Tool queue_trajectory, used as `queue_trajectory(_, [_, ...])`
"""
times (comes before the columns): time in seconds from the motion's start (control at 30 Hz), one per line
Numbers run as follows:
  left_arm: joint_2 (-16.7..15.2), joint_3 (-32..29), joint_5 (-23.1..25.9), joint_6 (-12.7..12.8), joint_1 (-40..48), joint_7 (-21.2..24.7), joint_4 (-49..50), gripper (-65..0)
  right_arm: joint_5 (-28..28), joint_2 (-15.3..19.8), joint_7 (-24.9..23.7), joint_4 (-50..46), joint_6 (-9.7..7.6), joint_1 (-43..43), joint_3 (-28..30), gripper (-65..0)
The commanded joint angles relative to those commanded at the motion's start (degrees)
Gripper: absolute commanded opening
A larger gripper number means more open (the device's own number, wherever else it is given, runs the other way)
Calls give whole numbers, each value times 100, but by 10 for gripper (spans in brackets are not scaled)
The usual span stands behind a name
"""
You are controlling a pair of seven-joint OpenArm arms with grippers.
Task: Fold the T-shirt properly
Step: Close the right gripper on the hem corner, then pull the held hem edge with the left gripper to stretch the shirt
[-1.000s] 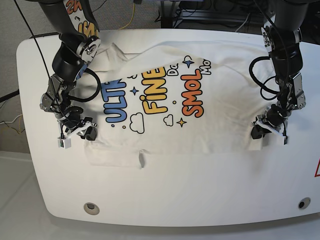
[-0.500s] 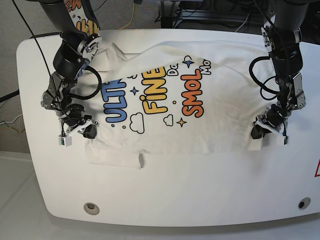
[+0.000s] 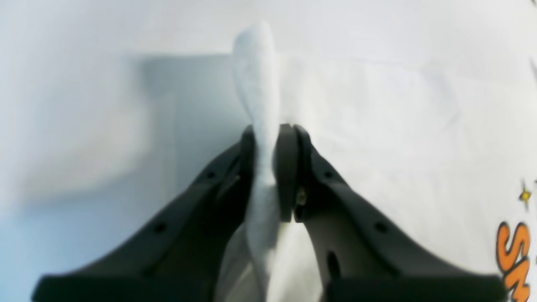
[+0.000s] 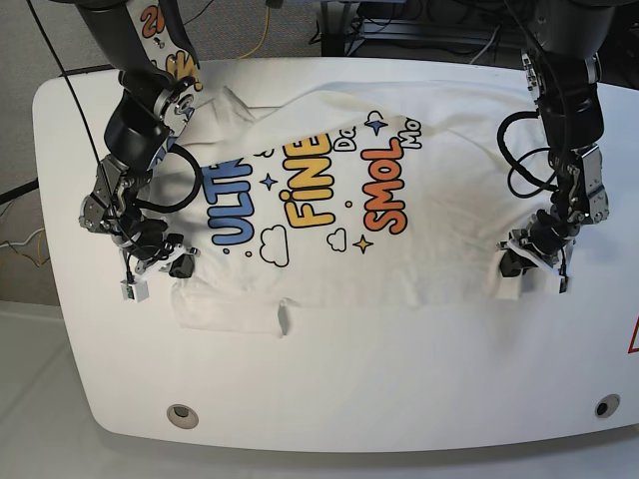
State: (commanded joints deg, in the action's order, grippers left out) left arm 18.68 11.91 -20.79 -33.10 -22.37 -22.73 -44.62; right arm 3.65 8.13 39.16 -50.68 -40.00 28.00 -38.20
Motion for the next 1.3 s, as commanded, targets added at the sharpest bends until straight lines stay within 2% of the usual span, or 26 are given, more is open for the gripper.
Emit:
queue_trajectory(0.13, [0, -18, 0, 9, -18, 0, -176, -602, -35, -18, 185, -308, 0, -70, 281, -627])
queue_trajectory(0.37, [0, -26, 9, 9, -114, -9, -316, -602, 9, -193, 264, -870, 0, -141, 325, -627])
queue_trajectory(0.7, [9, -343, 9, 9, -343, -176, -316, -602, 18, -176, 378, -888, 0, -44, 343, -627])
queue_trajectory(1.3, [132, -360, 9, 9, -695, -185, -299, -601, 18, -88, 475, -888, 0, 202, 343, -627])
